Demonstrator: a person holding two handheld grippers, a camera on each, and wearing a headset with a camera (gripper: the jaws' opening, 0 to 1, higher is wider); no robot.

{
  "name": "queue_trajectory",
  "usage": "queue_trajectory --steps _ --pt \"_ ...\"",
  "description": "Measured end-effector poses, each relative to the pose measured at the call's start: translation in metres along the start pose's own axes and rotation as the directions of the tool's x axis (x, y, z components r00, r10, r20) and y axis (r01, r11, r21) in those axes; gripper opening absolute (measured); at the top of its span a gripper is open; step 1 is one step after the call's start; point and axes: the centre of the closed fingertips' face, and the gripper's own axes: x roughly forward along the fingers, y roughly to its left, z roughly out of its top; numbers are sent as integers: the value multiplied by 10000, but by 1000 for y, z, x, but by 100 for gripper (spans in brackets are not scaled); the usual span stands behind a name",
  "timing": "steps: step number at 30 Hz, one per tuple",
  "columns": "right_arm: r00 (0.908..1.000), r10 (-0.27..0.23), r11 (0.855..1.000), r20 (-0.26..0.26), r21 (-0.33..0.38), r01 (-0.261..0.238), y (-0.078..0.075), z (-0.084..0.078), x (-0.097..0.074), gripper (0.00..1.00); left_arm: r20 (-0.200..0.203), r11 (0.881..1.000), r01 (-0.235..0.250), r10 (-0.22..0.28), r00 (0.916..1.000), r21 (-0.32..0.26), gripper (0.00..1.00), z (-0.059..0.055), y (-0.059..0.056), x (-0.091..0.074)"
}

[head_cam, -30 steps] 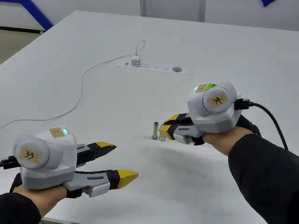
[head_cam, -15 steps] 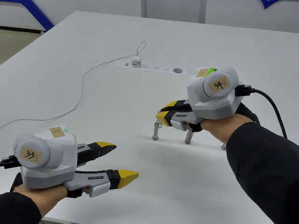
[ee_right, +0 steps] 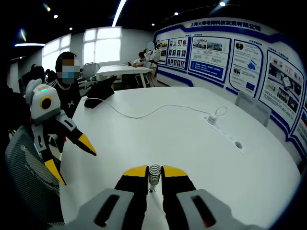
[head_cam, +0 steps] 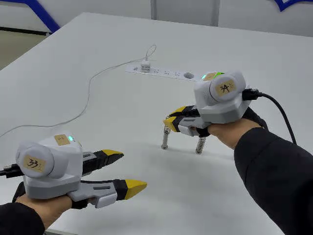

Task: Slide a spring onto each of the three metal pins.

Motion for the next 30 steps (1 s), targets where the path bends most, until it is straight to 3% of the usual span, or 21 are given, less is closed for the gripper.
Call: queue_trajectory --steps 12,30 --pt "9999 12 9999 -125 150 -10 0 -6 6 12 -50 10000 12 -12 10000 -4 57 -2 2 0" --pt "9985 67 9980 -545 633 -33 0 -30 22 12 -51 10000 35 -35 10000 2 57 -3 3 0"
